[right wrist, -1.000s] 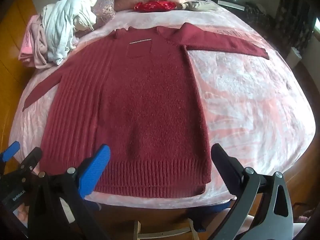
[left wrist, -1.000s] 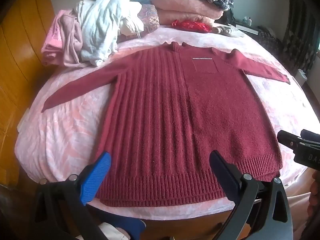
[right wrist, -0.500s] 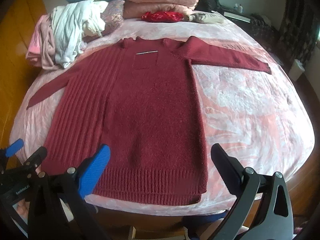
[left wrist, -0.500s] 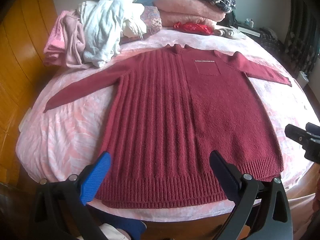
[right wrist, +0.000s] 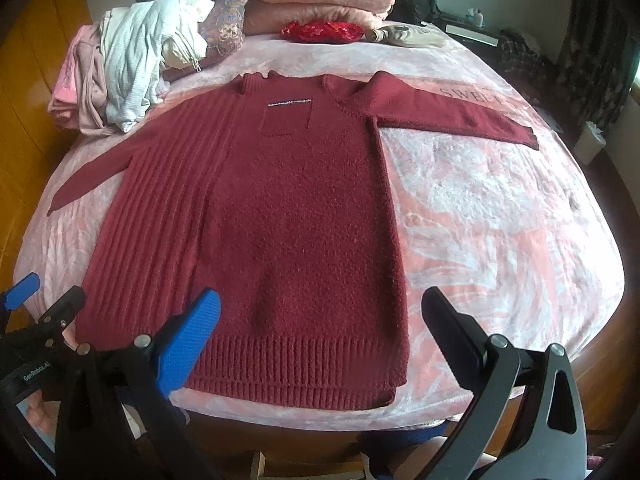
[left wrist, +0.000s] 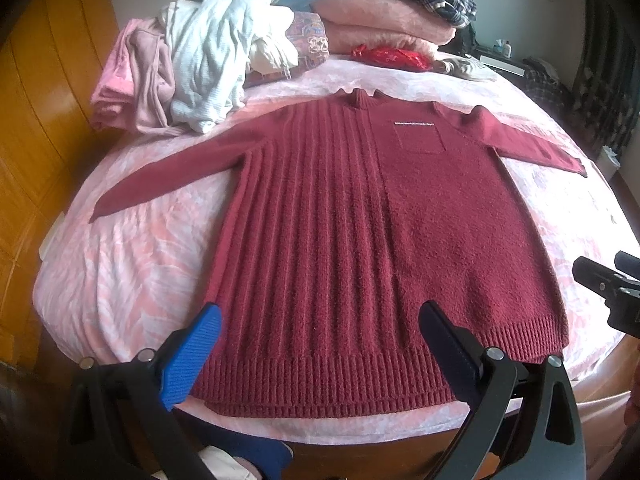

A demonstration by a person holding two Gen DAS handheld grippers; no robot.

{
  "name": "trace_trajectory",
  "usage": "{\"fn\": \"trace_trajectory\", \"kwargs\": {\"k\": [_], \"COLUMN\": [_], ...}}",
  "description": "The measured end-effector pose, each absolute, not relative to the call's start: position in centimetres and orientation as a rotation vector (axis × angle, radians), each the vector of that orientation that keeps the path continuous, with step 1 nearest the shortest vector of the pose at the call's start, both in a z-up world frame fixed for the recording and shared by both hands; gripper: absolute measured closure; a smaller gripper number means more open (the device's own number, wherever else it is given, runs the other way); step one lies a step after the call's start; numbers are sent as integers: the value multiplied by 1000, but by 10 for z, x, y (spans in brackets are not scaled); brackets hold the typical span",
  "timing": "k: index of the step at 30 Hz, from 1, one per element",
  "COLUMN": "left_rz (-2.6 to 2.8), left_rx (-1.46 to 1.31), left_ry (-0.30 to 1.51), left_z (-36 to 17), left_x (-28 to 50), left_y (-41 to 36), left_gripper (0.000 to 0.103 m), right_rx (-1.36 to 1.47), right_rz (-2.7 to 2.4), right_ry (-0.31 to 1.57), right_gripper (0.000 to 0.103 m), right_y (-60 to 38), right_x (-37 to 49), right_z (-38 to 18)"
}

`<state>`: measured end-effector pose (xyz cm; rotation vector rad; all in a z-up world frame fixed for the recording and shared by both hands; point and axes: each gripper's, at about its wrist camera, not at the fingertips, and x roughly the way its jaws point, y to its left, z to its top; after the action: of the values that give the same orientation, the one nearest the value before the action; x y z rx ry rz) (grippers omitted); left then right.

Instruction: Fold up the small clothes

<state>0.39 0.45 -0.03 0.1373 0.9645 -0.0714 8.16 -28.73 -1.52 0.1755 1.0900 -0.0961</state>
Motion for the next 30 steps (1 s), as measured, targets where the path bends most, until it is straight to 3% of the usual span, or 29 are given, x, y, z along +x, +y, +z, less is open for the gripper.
{"fn": "trace_trajectory", "kwargs": {"k": [30], "left_rz": [-71], "left_rx": [139], "left_ry": [965], "left_z": [0], "left_x": [4], "left_y": [5], "left_gripper": [4], "right_rx": [150], "right_rz": [-99], "right_ry": [1060], "right_gripper": [3], "right_y": [-286], "right_x": [79], "right_z": [-16]}}
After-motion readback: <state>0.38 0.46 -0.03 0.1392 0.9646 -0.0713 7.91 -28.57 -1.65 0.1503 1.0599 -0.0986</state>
